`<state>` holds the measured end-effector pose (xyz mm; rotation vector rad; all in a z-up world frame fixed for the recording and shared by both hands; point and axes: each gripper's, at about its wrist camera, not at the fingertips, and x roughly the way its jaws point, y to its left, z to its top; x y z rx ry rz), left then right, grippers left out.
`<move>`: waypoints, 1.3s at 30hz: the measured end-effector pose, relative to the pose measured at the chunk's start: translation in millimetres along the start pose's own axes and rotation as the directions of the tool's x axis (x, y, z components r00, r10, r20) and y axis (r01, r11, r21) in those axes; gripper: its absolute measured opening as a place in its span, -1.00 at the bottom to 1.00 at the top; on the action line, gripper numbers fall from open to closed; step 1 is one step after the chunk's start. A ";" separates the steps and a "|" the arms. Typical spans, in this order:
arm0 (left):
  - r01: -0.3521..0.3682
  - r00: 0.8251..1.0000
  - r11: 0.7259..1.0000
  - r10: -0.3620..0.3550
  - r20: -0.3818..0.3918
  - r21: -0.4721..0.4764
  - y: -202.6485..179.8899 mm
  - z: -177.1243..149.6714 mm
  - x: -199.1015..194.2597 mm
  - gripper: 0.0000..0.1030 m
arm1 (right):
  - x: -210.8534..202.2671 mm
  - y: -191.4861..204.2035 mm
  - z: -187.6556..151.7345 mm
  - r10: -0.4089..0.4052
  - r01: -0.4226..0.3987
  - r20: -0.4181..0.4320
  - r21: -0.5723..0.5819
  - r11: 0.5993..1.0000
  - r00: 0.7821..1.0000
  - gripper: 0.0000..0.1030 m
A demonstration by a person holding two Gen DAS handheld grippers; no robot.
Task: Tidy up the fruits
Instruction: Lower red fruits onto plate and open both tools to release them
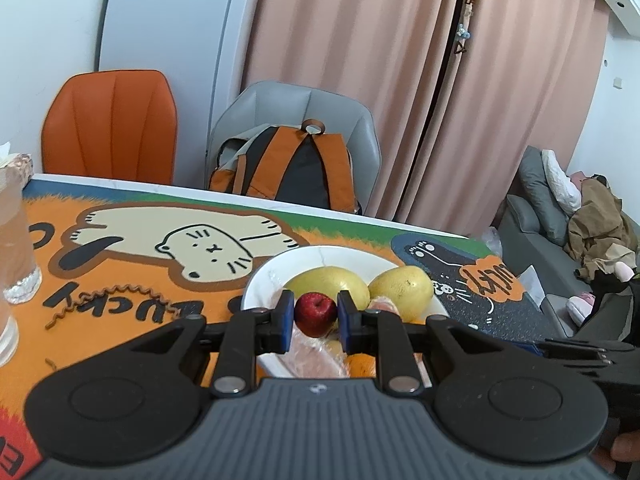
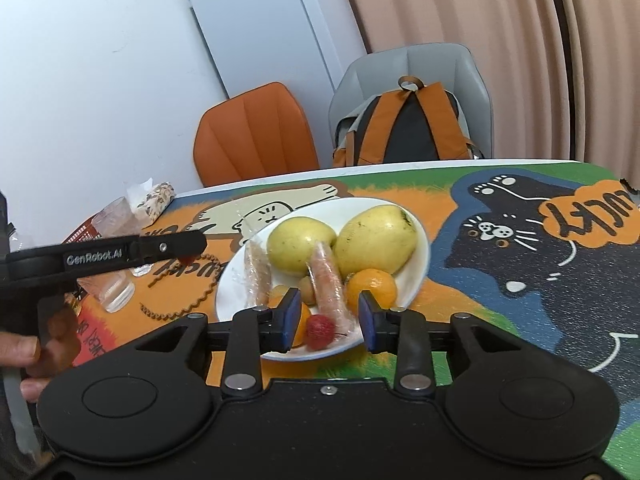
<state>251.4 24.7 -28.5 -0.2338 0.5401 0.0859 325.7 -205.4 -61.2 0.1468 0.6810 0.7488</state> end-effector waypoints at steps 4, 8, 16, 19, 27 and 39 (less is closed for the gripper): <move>0.017 1.000 1.000 -0.017 -0.006 0.013 -5.0 3.3 8.1 -0.60 | -4.9 -2.2 0.3 0.000 0.000 0.001 -0.005 1.000 1.000 -0.19; 0.031 0.999 0.999 -0.031 -0.016 0.025 -11.6 4.2 15.7 -0.60 | -7.9 -5.6 0.4 0.001 -0.001 0.001 -0.006 1.000 1.000 -0.15; 0.045 0.999 0.998 -0.044 -0.023 0.035 -19.9 8.3 28.8 -0.60 | -14.1 -16.0 0.0 -0.010 0.010 0.010 0.005 1.000 1.000 -0.12; 0.045 0.999 0.998 -0.044 -0.031 0.037 -21.6 10.0 34.5 -0.59 | -16.5 -20.3 -0.2 -0.016 0.016 0.014 0.012 1.000 1.000 -0.12; 0.005 0.998 1.000 -0.004 -0.062 0.015 -17.1 8.7 42.3 -0.52 | -18.8 -24.7 -0.6 -0.023 0.023 0.016 0.022 0.999 1.000 -0.10; 0.010 0.997 1.000 -0.010 -0.076 -0.005 -9.8 6.9 21.5 -0.13 | -22.9 -17.8 1.2 -0.009 0.009 0.017 0.017 1.000 1.000 0.03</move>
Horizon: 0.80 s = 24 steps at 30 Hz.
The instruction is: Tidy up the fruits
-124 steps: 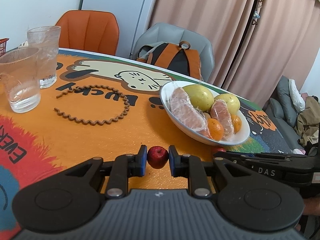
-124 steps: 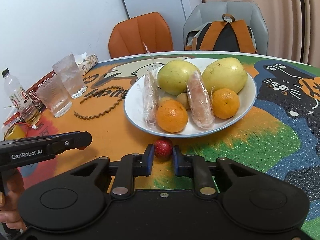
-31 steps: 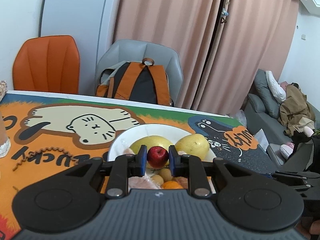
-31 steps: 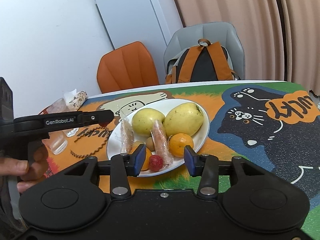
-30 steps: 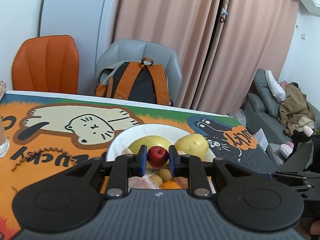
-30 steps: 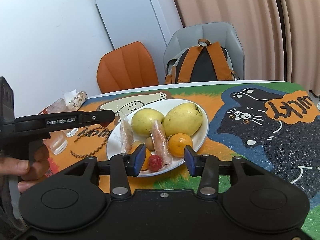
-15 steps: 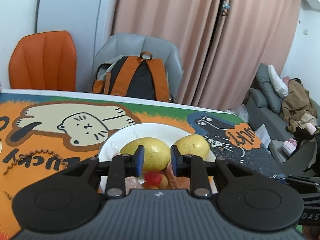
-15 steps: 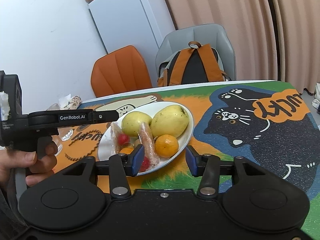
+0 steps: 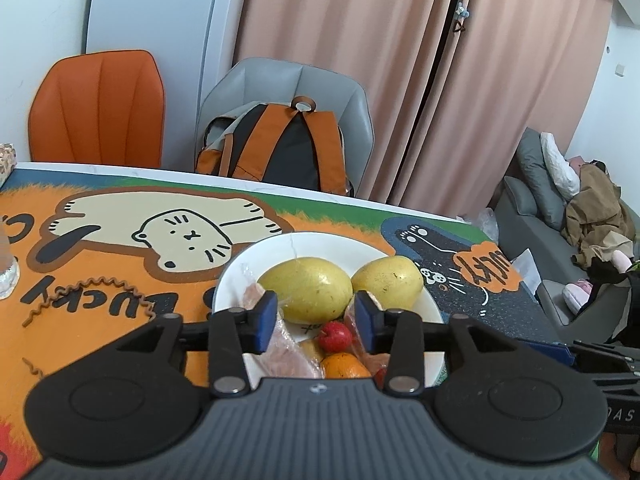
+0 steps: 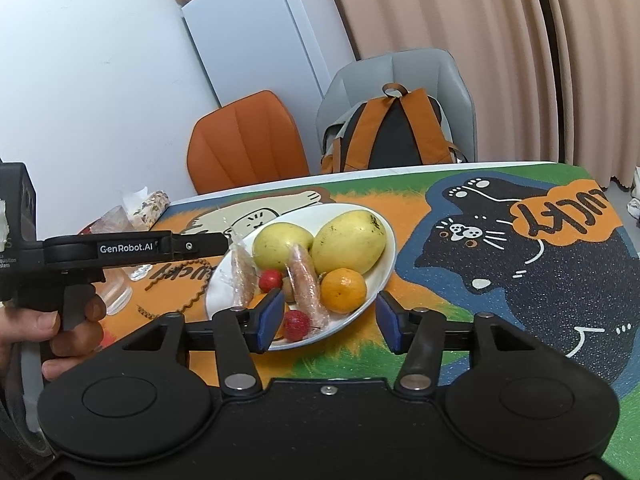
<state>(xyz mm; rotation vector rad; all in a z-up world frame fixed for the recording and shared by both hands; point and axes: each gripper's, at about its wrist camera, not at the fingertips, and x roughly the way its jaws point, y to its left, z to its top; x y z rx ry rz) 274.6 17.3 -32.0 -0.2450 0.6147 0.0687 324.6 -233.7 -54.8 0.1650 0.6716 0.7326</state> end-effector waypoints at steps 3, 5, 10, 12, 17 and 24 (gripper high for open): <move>0.005 1.000 1.000 -0.005 0.001 -0.010 0.5 -0.4 -7.6 0.11 | -4.9 3.7 1.0 -0.003 0.003 0.008 -0.001 1.000 1.000 0.14; 0.009 1.000 1.000 -0.009 0.003 -0.010 0.0 -0.5 -12.5 0.23 | -8.1 5.5 1.6 -0.002 0.002 0.014 -0.002 1.000 1.000 0.18; -0.002 1.000 1.000 0.002 0.018 -0.012 -0.9 -1.0 -28.1 0.55 | -18.8 12.0 3.3 -0.009 0.009 0.032 -0.006 1.000 0.999 0.37; -0.008 1.000 1.000 0.009 0.024 -0.019 -0.2 -2.0 -35.4 0.64 | -25.0 15.4 3.7 -0.014 0.014 0.044 -0.009 1.000 0.999 0.58; -0.030 0.999 0.999 0.031 0.037 -0.035 0.9 -6.1 -52.9 0.82 | -40.8 23.5 3.1 -0.027 0.028 0.071 -0.011 1.000 0.997 0.97; -0.045 0.998 0.999 0.046 0.050 -0.031 -0.9 -12.6 -79.1 0.94 | -60.7 33.9 -0.7 -0.072 0.074 0.094 -0.020 0.997 0.993 1.00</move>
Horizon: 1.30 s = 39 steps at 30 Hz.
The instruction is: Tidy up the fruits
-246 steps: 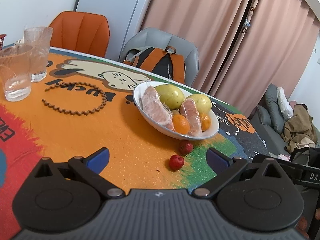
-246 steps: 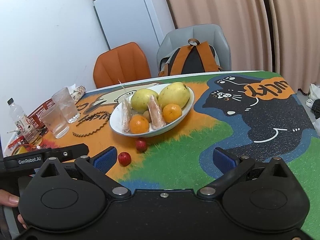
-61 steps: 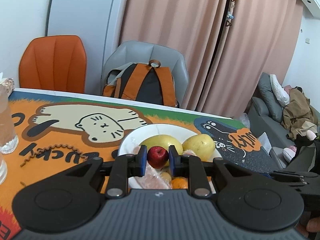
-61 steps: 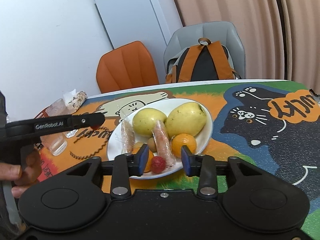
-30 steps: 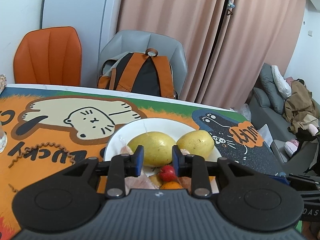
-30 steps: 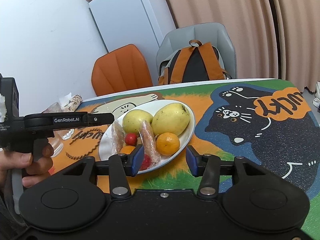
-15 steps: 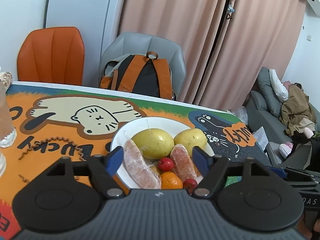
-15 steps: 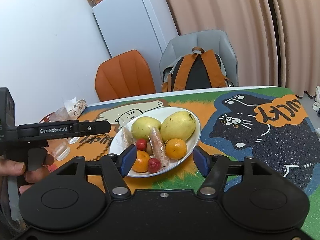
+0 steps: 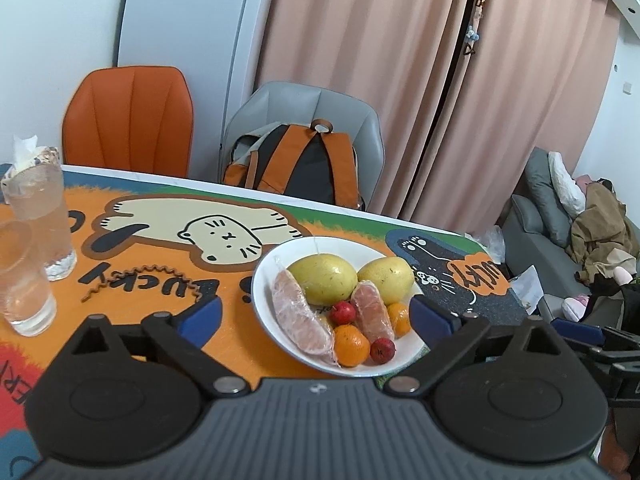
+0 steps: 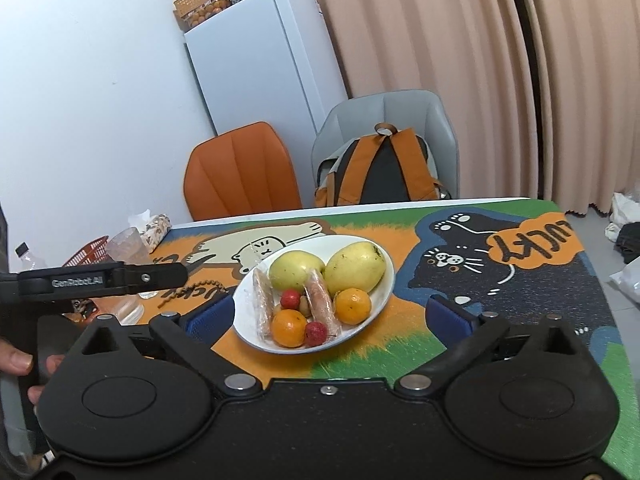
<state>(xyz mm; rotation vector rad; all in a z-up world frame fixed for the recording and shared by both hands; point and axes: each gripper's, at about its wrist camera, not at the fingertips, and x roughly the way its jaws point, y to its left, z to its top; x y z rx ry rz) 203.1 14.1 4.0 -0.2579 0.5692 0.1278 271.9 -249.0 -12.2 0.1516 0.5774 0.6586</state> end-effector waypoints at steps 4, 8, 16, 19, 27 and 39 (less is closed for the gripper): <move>0.002 1.000 1.000 -0.002 0.002 0.000 -1.5 -2.5 -10.9 0.99 | -9.2 1.3 -1.6 -0.013 0.013 0.003 0.009 1.000 1.000 1.00; 0.006 1.000 1.000 -0.006 -0.001 0.006 -3.4 -5.5 -20.8 0.99 | -20.8 5.0 -2.5 -0.022 0.022 0.018 0.001 1.000 1.000 1.00; 0.009 1.000 1.000 -0.009 0.010 0.013 -3.8 -15.8 -46.2 0.99 | -43.5 17.3 -8.2 -0.024 0.025 0.038 -0.011 1.000 0.999 1.00; 0.013 1.000 1.000 -0.013 0.022 0.015 -2.7 -20.5 -57.6 0.99 | -53.5 22.9 -11.9 -0.026 0.027 0.041 -0.017 0.999 0.999 1.00; 0.019 1.000 1.000 -0.020 0.016 0.024 -3.0 -36.9 -85.2 1.00 | -80.5 39.4 -23.0 -0.034 0.035 0.030 -0.037 0.999 0.999 1.00; 0.023 0.999 0.998 -0.024 0.028 0.051 -5.5 -50.6 -124.9 1.00 | -119.8 52.6 -27.9 -0.021 0.023 0.055 -0.043 0.999 0.998 1.00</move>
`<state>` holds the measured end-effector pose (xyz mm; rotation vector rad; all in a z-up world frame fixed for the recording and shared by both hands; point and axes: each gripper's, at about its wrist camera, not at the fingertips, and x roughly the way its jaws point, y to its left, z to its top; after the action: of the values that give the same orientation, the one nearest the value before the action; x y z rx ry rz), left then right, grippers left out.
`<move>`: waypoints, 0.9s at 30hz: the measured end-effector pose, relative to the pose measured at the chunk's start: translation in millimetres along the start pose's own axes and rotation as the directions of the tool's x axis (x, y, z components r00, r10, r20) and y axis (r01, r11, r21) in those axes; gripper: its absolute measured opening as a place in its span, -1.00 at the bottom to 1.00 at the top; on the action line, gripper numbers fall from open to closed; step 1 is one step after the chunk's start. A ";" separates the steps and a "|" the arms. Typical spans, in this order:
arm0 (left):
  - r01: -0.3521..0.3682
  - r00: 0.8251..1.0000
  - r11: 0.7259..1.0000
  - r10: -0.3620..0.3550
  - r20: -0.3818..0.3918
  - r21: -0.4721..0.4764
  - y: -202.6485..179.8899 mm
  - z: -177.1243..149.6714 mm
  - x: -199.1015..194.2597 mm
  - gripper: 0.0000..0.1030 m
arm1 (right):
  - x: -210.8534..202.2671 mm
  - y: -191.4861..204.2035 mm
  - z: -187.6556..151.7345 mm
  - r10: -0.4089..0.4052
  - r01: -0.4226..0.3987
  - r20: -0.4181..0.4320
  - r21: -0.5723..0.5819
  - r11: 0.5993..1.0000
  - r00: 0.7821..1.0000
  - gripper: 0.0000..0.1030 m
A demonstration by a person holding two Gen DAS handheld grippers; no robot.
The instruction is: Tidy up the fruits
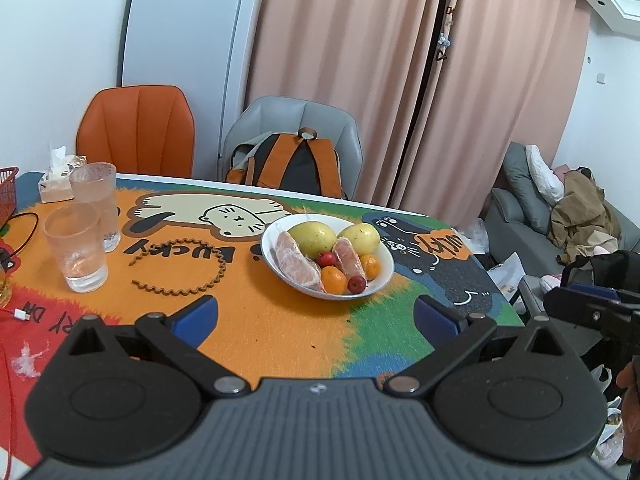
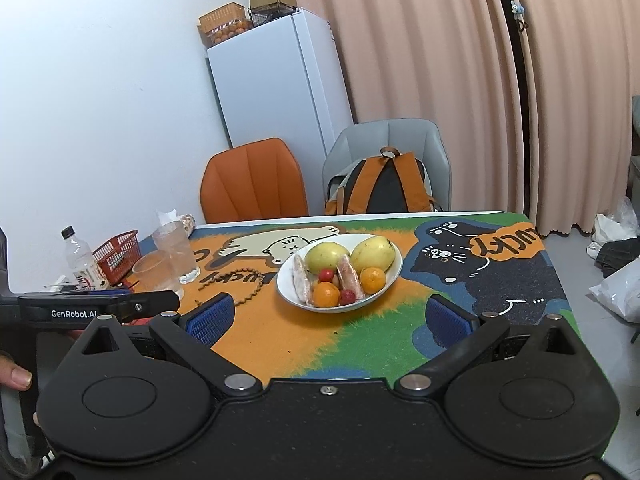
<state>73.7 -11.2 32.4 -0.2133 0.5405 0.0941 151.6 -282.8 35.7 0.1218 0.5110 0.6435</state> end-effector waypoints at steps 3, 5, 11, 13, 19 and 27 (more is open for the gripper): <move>0.002 1.000 1.000 -0.002 0.007 0.008 -1.2 -1.8 -8.7 1.00 | -7.3 3.1 -0.1 -0.007 0.007 0.007 -0.010 1.000 1.000 1.00; -0.001 1.000 1.000 0.001 0.016 0.012 -1.7 -2.2 -15.8 1.00 | -12.2 5.8 0.1 -0.011 0.011 0.009 -0.016 1.000 1.000 1.00; -0.016 1.000 0.999 0.015 0.027 0.041 -3.7 -9.3 -33.6 1.00 | -25.8 12.7 -3.5 -0.005 0.005 0.022 -0.018 1.000 1.000 1.00; -0.012 1.000 0.999 0.011 0.026 0.046 -4.3 -12.6 -38.6 1.00 | -30.3 17.4 -6.1 -0.016 0.017 0.030 -0.031 0.999 0.999 1.00; -0.010 1.000 0.998 0.008 0.028 0.063 -5.8 -23.0 -50.0 1.00 | -37.8 23.8 -15.3 -0.022 0.023 0.030 -0.033 0.999 0.999 1.00; -0.017 1.000 0.998 0.016 0.012 0.053 1.3 -35.9 -54.7 1.00 | -46.3 36.6 -24.4 -0.011 0.013 0.026 -0.050 0.999 1.000 1.00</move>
<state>8.9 -19.9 30.6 -0.1568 0.5322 0.0966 88.2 -282.6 43.4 0.0800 0.4702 0.6416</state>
